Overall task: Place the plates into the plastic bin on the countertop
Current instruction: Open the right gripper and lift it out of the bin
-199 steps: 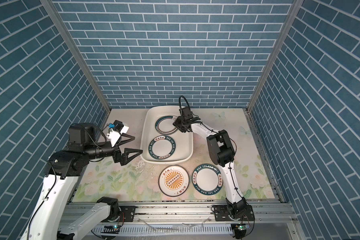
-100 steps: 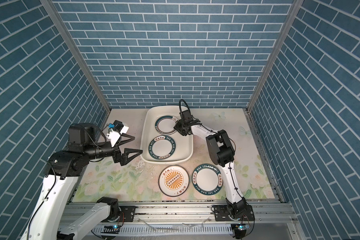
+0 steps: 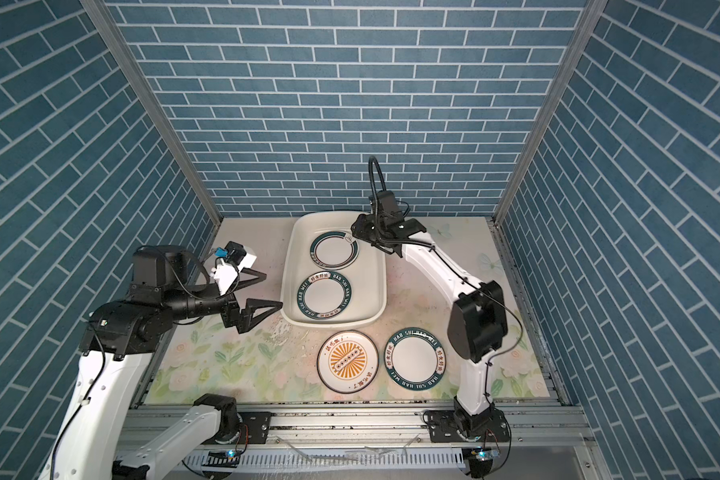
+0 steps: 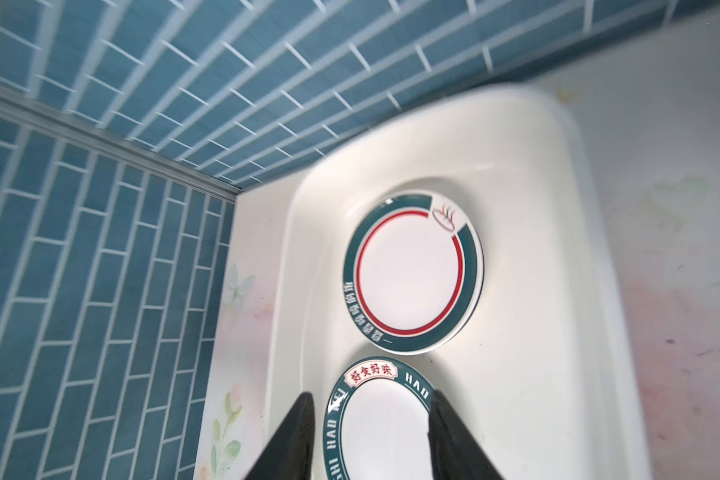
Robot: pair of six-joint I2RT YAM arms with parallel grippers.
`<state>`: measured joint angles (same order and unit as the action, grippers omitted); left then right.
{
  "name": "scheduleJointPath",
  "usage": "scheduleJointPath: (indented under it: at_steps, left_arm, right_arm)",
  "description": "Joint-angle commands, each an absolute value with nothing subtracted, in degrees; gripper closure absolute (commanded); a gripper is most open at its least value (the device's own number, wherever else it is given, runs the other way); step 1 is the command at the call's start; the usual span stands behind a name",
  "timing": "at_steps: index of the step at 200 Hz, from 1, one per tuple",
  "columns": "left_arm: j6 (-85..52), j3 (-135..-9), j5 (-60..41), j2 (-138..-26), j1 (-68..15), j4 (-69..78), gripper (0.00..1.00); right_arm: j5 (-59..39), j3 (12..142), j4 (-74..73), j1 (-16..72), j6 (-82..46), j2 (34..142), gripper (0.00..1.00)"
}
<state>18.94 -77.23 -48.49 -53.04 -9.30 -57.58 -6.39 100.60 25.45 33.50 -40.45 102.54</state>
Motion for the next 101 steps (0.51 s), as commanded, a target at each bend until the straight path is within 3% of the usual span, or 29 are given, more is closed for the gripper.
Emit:
scheduleJointPath:
  at_steps: [1, 60, 101]
  left_arm:
    - [19.61, -77.47, -49.12, -52.91, -9.4, -58.97, 0.0]
    - [19.6, -76.73, -50.84, -53.4, -9.45, -58.79, 0.0]
    - [19.07, -76.85, -52.44, -54.39, -9.65, -58.11, 0.0]
  right_arm:
    - [1.22, 93.96, 34.45, 33.8, -31.55, 92.01, 0.56]
    - [13.68, 70.01, 50.81, 30.53, -39.92, 66.02, 0.57]
    - [11.5, 53.78, 61.92, 22.09, -52.29, 50.4, 0.49]
